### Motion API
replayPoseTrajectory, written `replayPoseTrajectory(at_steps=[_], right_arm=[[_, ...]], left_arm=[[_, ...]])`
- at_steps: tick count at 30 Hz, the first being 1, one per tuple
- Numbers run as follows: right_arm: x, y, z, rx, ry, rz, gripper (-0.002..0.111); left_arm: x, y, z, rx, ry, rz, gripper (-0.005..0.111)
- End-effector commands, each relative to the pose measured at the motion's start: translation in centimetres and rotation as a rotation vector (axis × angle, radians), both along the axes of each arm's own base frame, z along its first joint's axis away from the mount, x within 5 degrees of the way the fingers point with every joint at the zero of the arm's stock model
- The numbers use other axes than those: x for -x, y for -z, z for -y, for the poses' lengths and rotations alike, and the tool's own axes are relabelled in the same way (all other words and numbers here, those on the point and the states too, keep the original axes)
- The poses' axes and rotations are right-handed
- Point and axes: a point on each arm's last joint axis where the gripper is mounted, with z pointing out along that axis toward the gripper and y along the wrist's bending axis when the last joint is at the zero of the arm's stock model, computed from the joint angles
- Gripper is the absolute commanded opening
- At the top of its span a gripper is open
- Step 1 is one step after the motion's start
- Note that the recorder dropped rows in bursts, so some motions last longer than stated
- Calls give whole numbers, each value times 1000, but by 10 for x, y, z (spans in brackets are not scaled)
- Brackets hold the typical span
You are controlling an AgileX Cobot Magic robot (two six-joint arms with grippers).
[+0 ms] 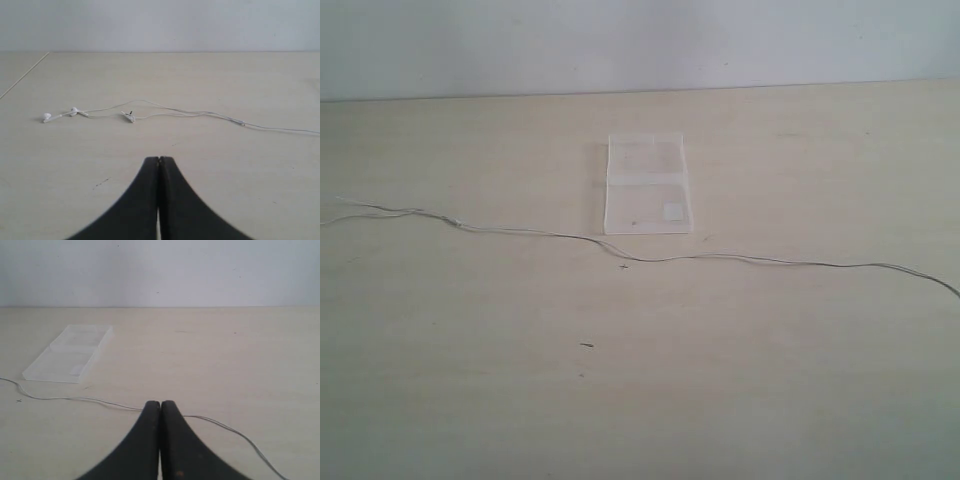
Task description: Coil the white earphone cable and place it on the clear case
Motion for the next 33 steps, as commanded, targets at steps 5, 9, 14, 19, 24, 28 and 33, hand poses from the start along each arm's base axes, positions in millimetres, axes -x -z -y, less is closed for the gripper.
replayPoseTrajectory(at_steps=[5, 9, 14, 19, 24, 28, 33], right_arm=[[-1, -3, 1, 8, 4, 53, 0], [-4, -20, 3, -67, 45, 228, 0], [-1, -47, 11, -150, 118, 517, 0], [9, -88, 20, -687, 105, 805, 0], [-57, -174, 3, -236, 119, 570, 0], [-125, -178, -15, 144, -7, 124, 0], [-196, -147, -30, 330, -177, -418, 0]], left_arm=[[0, 0, 0, -1, 8, 5, 0], [0, 0, 0, -1, 8, 5, 0], [0, 0, 0, -1, 8, 5, 0], [0, 0, 0, -1, 8, 5, 0], [0, 0, 0, -1, 8, 5, 0], [0, 0, 0, -1, 8, 5, 0], [0, 0, 0, -1, 8, 5, 0]])
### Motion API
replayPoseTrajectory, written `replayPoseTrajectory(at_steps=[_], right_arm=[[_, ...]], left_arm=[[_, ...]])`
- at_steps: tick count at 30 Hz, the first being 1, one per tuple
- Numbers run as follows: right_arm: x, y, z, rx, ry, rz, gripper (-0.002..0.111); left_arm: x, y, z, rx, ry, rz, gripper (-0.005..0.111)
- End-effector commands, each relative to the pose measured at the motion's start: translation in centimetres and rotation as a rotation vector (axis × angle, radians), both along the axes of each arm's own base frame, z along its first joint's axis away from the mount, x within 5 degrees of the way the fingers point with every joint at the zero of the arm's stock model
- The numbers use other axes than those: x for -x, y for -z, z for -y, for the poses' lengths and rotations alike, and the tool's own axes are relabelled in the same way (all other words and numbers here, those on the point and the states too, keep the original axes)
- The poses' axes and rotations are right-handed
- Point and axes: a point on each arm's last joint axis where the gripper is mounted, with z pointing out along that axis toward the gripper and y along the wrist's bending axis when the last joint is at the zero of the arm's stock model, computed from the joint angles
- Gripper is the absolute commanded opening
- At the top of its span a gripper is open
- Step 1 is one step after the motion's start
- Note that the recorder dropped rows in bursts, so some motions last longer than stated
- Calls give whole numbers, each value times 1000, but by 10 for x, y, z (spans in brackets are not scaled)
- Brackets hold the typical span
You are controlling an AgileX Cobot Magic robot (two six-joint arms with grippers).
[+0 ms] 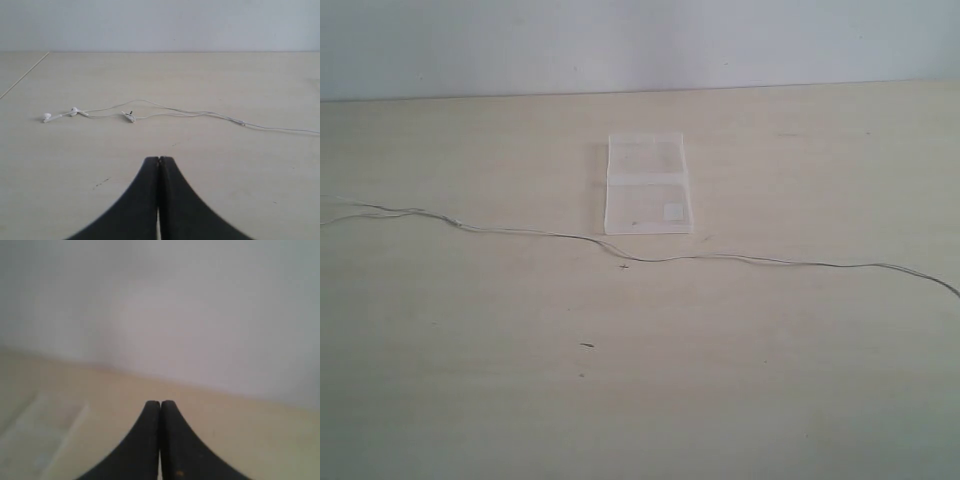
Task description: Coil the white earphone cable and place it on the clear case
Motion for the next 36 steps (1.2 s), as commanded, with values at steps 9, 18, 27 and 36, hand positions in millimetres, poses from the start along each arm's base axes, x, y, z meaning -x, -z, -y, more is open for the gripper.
replayPoseTrajectory(at_steps=[9, 18, 27, 36], right_arm=[[-92, 101, -41, 421, -579, -733, 0], [-106, 153, -100, 649, -903, -894, 4], [-106, 165, -147, 764, -937, -999, 31], [-119, 182, -173, 875, -939, -896, 31]], left_arm=[[0, 0, 1, -1, 9, 3, 0], [0, 0, 0, -1, 8, 5, 0], [0, 0, 0, -1, 8, 5, 0], [0, 0, 0, -1, 8, 5, 0]])
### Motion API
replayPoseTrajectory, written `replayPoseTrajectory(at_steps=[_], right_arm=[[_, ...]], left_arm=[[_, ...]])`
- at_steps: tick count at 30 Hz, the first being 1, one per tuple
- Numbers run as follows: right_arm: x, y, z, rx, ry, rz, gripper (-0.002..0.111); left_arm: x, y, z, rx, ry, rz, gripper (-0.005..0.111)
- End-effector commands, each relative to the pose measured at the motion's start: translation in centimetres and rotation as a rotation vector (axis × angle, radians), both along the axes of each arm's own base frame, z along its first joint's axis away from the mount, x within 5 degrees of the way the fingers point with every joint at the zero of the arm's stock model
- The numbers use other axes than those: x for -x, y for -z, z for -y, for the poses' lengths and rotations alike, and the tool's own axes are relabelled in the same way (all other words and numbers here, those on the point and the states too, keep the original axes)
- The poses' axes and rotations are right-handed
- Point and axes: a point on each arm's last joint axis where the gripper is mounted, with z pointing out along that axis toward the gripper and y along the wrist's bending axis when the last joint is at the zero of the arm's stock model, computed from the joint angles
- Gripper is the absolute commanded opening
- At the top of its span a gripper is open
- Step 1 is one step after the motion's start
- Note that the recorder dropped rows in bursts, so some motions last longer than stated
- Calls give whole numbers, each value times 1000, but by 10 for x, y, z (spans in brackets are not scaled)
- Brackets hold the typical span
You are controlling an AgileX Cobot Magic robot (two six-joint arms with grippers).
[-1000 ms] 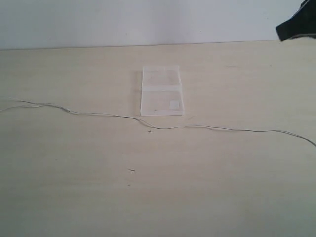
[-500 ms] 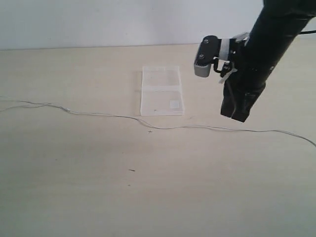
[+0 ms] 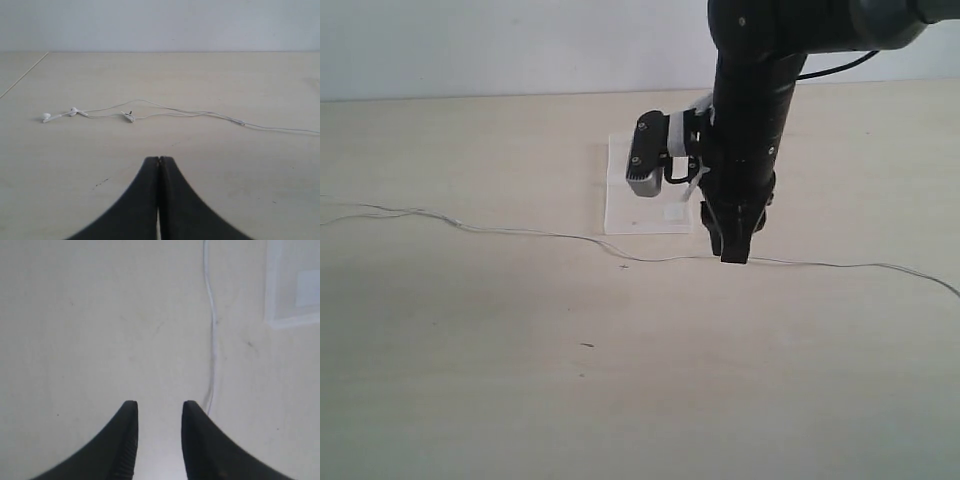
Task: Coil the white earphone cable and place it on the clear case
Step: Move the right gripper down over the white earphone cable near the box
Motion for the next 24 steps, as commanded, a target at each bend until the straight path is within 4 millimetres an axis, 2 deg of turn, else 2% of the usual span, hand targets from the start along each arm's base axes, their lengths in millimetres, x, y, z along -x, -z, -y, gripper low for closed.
replayPoseTrajectory(at_steps=[1, 12, 24], right_arm=[[-11, 12, -6, -6, -5, 44, 31], [-14, 41, -9, 24, -40, -9, 31], [-19, 42, -14, -28, -83, 40, 31]], left_arm=[[0, 0, 0, -1, 6, 5, 0], [0, 0, 0, -1, 6, 5, 0], [0, 0, 0, -1, 6, 5, 0]])
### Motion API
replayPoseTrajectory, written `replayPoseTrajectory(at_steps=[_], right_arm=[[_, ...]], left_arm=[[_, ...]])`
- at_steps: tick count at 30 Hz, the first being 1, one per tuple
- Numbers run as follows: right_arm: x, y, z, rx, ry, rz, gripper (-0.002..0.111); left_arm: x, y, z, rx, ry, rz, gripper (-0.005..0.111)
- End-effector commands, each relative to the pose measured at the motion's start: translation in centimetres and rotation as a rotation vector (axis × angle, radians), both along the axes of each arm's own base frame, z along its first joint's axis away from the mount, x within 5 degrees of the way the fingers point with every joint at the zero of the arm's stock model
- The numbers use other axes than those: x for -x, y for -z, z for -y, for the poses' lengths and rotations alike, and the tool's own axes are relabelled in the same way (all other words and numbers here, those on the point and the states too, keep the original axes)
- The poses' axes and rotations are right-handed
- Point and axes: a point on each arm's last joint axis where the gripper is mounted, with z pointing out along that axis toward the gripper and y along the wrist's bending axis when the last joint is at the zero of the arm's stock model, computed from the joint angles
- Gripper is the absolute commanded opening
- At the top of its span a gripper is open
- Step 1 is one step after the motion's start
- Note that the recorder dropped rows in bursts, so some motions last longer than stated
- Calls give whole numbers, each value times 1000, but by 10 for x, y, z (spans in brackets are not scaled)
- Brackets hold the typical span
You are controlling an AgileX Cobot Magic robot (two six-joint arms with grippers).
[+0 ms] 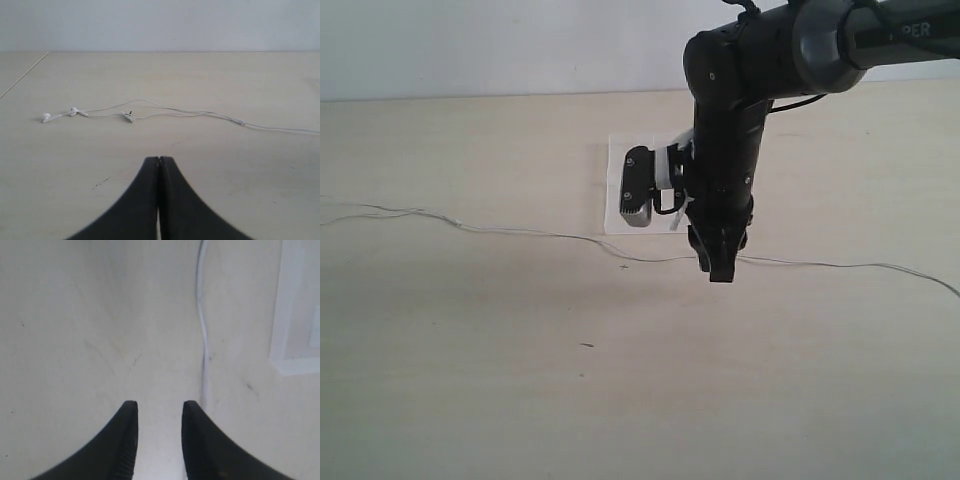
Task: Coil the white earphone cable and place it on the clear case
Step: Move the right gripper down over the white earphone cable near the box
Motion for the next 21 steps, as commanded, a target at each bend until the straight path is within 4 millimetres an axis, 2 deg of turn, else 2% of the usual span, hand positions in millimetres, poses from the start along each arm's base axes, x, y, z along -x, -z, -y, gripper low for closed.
replayPoseTrajectory(at_steps=[1, 5, 9, 13, 21], right_arm=[[-4, -2, -6, -58, -20, 38, 31], [-3, -3, -15, -151, -28, 27, 31], [-5, -3, -24, -233, 58, 9, 31], [-17, -1, -32, -237, 237, -21, 31], [-26, 6, -49, -224, 354, -85, 31]], left_arm=[[0, 0, 0, -1, 6, 5, 0], [0, 0, 0, -1, 6, 5, 0], [0, 0, 0, -1, 6, 5, 0], [0, 0, 0, -1, 6, 5, 0], [0, 0, 0, -1, 6, 5, 0]])
